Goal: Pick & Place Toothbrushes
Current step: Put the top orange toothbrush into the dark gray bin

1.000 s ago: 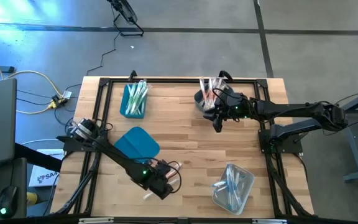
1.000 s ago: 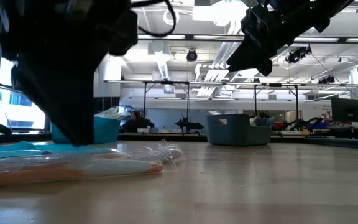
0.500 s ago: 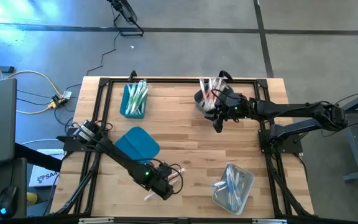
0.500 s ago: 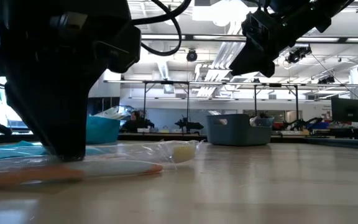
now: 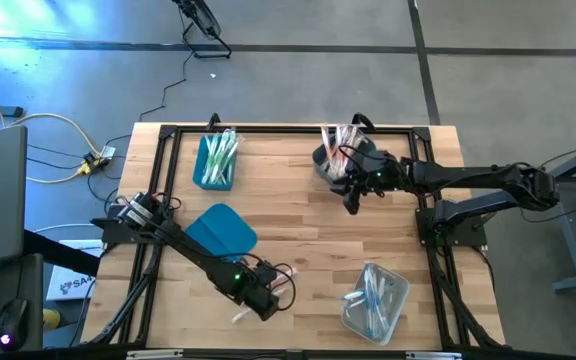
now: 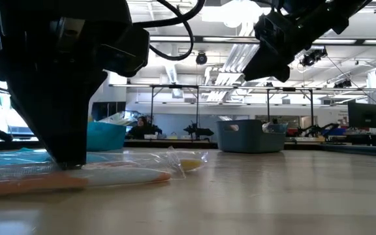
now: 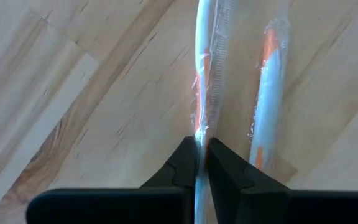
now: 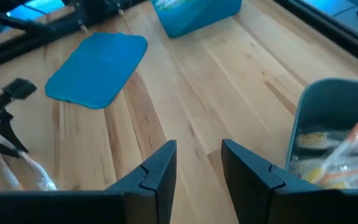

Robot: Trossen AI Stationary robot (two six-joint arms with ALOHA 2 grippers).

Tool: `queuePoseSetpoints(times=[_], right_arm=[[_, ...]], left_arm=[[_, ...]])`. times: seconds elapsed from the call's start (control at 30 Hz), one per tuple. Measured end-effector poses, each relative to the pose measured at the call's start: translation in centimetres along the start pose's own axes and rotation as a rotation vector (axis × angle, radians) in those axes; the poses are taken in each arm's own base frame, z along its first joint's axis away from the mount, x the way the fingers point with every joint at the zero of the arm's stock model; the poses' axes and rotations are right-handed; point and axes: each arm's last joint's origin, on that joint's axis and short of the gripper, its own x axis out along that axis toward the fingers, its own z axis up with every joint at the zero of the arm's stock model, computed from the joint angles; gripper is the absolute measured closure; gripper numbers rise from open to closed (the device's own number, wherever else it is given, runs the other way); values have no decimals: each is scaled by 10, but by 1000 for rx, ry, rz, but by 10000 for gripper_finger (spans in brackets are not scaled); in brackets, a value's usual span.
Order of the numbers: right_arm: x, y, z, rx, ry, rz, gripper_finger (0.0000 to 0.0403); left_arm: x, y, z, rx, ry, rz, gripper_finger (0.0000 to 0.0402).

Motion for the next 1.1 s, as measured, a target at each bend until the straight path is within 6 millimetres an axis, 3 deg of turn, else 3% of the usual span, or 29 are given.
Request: queuePoseSetpoints(times=[0.33, 0.73, 1.1], right_arm=[[0, -1, -6, 3, 72, 13, 283], [-1, 5, -7, 9, 122, 205, 283], [-1, 8, -6, -14, 115, 287, 283]], left_arm=[[-10, 12, 19, 71, -36, 47, 389], [-69, 41, 57, 153, -151, 87, 389], [-131, 89, 103, 222, -274, 93, 389]])
